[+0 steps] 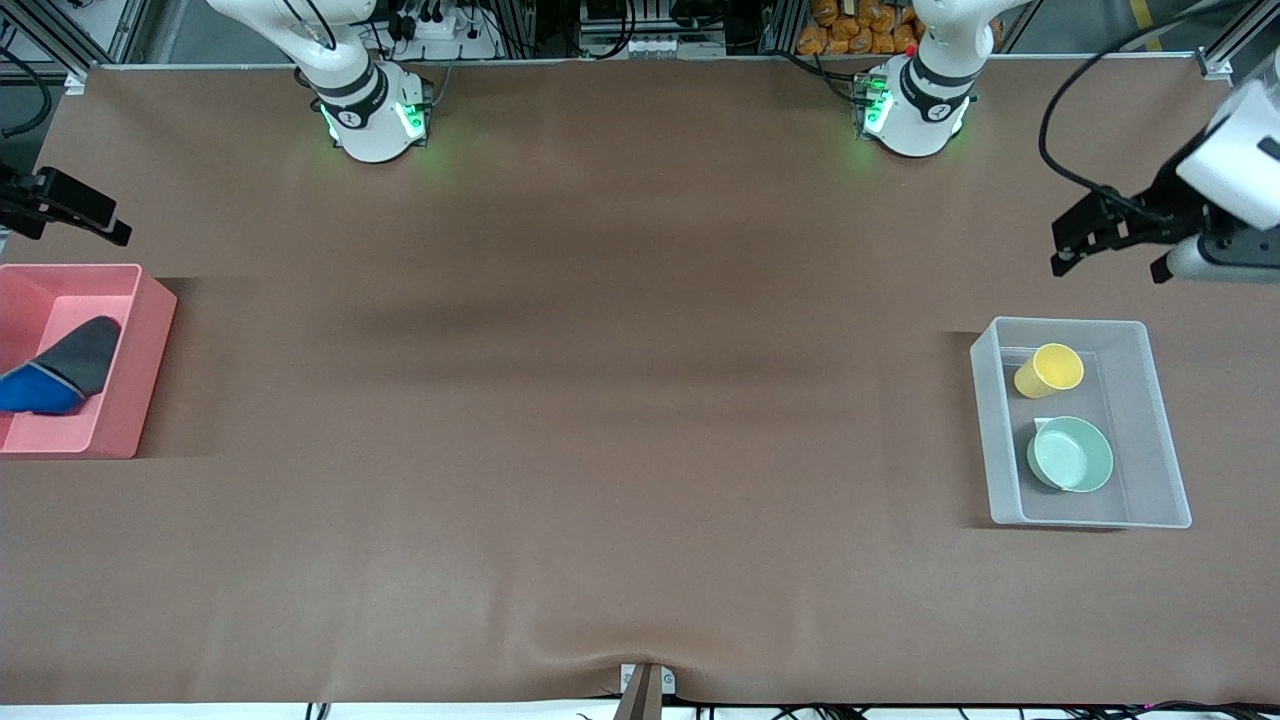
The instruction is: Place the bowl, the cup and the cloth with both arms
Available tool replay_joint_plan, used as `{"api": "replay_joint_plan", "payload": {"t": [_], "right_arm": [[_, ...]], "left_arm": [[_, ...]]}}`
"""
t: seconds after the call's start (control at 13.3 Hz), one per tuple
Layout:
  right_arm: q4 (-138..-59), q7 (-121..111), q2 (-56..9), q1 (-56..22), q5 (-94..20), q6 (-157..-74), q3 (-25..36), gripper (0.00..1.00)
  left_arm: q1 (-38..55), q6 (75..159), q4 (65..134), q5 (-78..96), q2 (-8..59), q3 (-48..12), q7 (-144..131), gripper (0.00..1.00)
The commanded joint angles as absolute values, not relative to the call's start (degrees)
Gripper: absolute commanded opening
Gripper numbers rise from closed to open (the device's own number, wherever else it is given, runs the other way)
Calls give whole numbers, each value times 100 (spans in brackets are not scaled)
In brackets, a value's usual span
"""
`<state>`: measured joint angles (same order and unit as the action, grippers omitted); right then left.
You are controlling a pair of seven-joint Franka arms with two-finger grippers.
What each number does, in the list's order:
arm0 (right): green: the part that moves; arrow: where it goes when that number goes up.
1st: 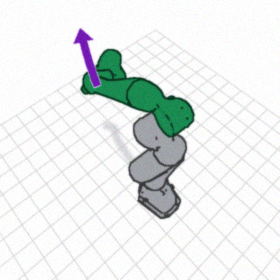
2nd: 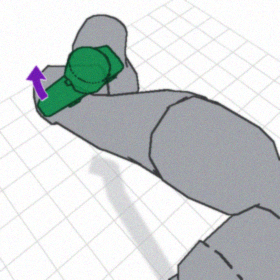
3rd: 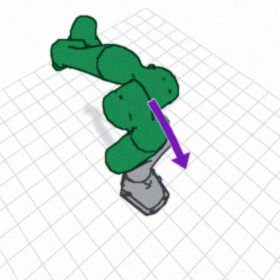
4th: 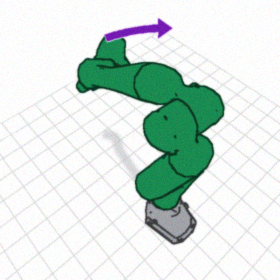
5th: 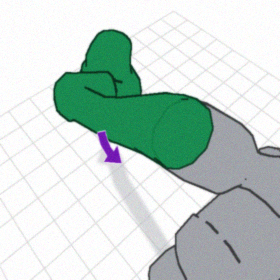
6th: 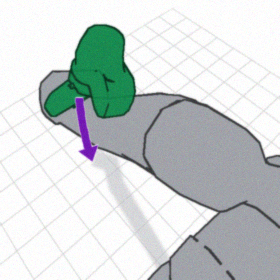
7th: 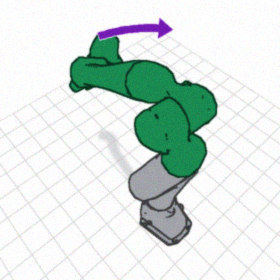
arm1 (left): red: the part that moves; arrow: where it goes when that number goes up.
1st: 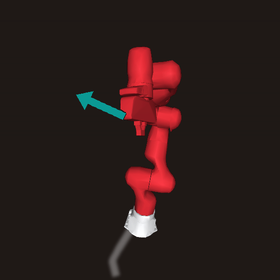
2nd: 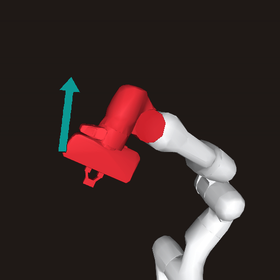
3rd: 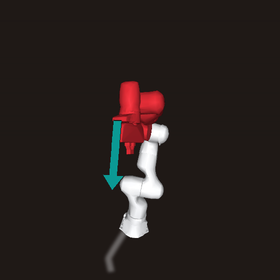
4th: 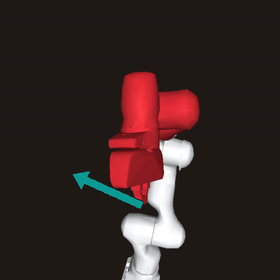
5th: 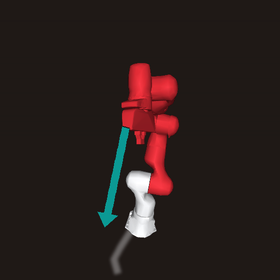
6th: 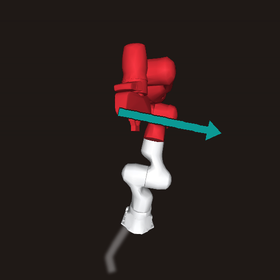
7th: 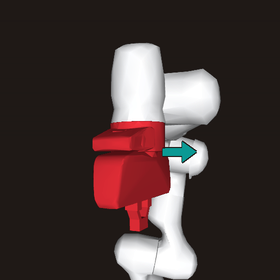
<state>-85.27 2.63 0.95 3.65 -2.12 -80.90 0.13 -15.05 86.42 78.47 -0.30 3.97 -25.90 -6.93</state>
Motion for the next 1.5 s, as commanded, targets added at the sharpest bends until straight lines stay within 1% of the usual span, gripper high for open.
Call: {"api": "replay_joint_plan", "payload": {"t": [0.0, 0.07, 0.22, 0.38, 0.53, 0.6, 0.67, 0.82, 1.2, 1.43], "right_arm": [[-8648, 211, 220, 334, -114, -8086, 0, 100], [-8648, 211, 211, 334, -114, -8086, 0, 100], [-8622, 89, 185, 334, -123, -8156, -9, 100], [-8604, -17, 185, 334, -79, -8235, -9, 100], [-8613, -26, 176, 351, -18, -8235, -9, 100], [-8613, -26, 167, 352, -9, -8235, -9, 100], [-8631, -26, 150, 343, -9, -8235, -9, 100], [-8631, -26, 132, 334, -9, -8235, -9, 100], [-8447, -9, 123, 299, 0, -8183, -18, 100], [-8332, -9, 88, 360, -44, -8148, 0, 100]], "left_arm": [[-461, 8604, 7963, 228, 229, -1331, -765, 100], [-153, 8613, 8006, 237, 229, -953, -773, 100], [253, 8770, 8190, 237, 211, -424, -791, 100], [535, 9243, 8733, 237, -16, -11, -817, 100], [650, 9622, 9392, 229, -428, 62, -1324, 100], [676, 9781, 9543, 237, -552, 70, -1423, 100], [712, 9765, 9597, 237, -580, 70, -1485, 100], [721, 9738, 9921, 176, -781, 70, -1678, 100], [686, 9300, 9809, -281, -782, 26, -1005, 100], [686, 9150, 9581, -272, -756, 62, -633, 100]]}}
